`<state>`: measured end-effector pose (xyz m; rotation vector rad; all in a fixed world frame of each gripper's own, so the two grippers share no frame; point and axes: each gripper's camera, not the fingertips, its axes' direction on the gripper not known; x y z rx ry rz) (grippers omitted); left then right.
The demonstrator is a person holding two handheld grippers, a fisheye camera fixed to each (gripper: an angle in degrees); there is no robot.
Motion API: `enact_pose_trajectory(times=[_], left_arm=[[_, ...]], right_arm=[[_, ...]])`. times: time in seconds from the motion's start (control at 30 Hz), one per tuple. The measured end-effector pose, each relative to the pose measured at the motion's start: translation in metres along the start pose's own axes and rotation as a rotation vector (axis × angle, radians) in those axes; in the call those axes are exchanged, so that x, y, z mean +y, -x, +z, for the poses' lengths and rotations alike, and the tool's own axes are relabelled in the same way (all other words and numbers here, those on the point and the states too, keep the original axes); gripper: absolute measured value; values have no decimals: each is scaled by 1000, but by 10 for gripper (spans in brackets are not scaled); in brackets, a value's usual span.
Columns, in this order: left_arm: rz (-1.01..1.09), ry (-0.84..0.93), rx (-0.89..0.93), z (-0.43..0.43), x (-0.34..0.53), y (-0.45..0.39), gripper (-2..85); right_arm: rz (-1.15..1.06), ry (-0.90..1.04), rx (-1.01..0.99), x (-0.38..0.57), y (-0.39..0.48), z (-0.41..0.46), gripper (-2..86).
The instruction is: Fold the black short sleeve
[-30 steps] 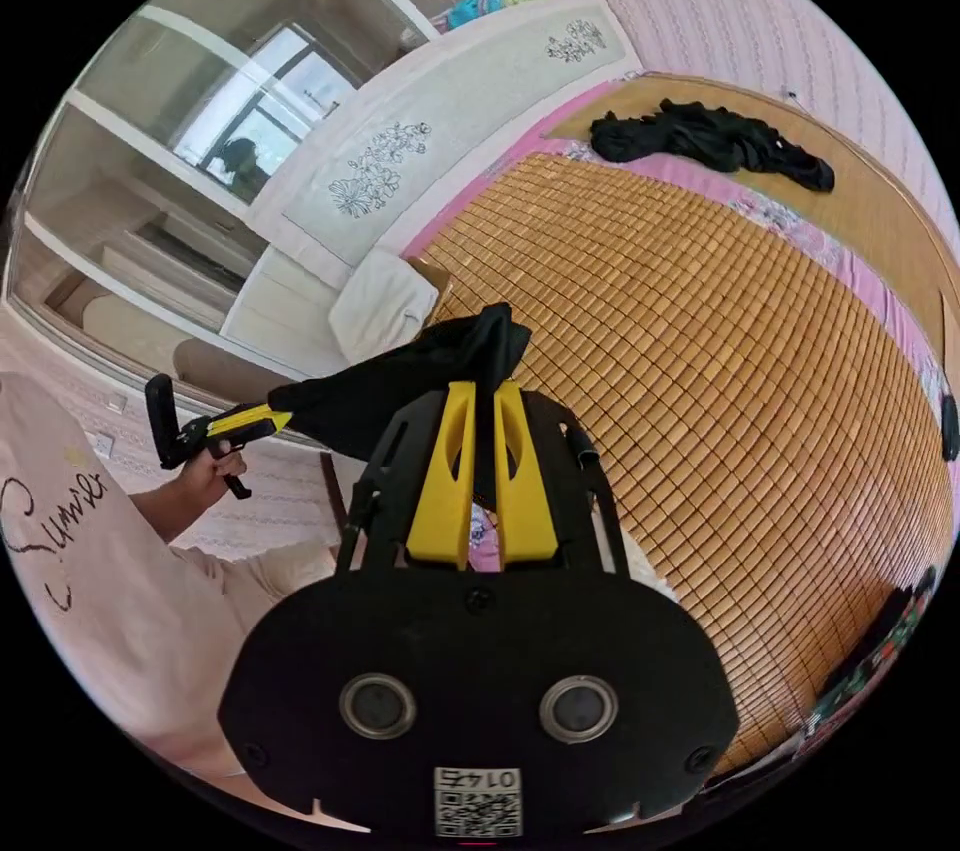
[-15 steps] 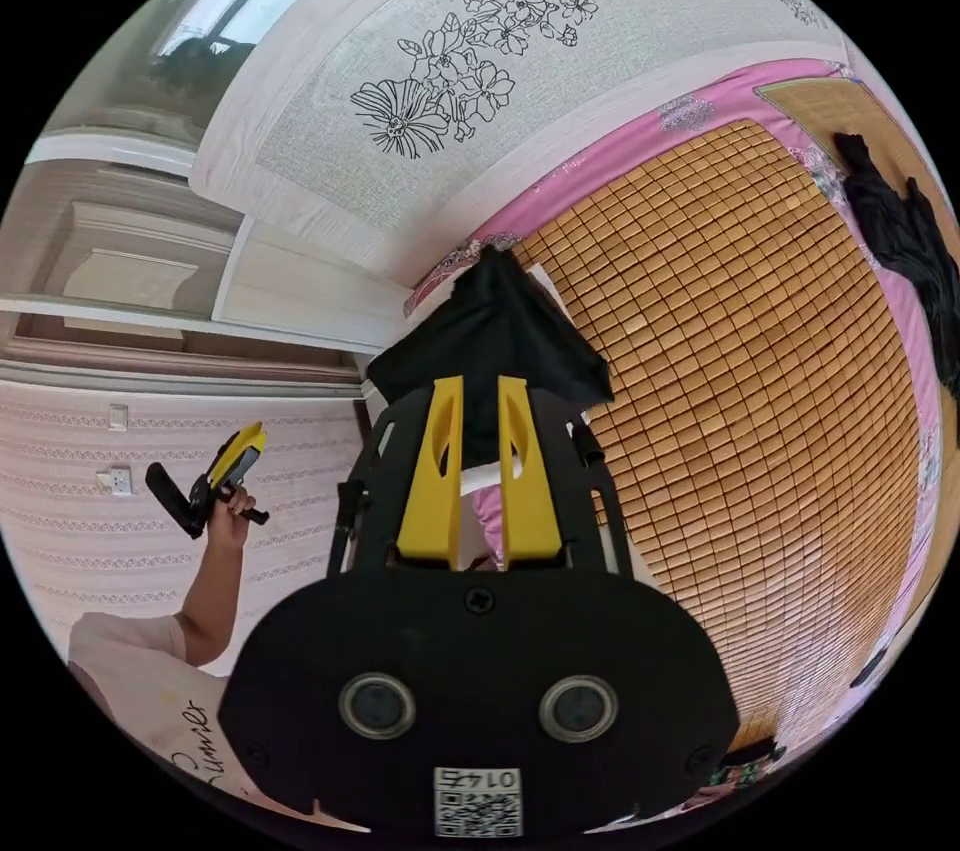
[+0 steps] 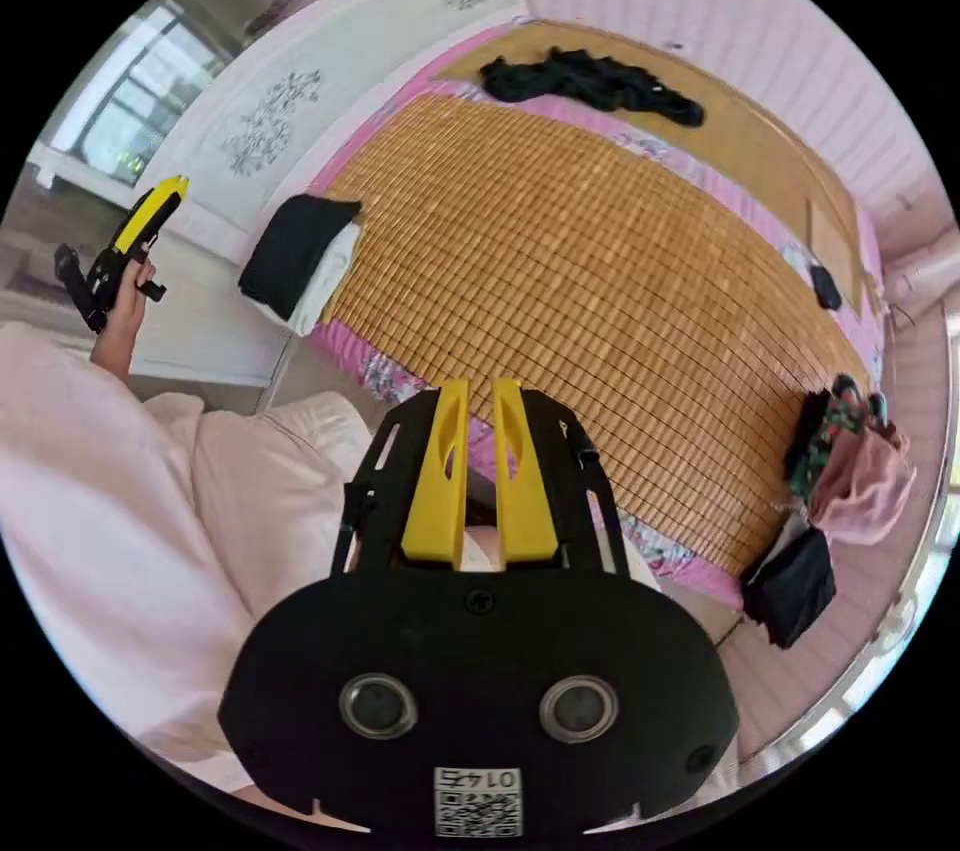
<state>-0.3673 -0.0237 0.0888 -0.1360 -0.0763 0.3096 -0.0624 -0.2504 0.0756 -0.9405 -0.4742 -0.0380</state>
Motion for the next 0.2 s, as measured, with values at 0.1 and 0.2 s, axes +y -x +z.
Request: enact_pose_trajectory(times=[0.1, 0.2], left_arm=[[58, -167, 234, -18, -48, -69, 56], [168, -280, 397, -47, -86, -145, 56]], right_arm=[[176, -125, 152, 108, -31, -39, 56], [388, -233, 239, 214, -58, -56, 63]])
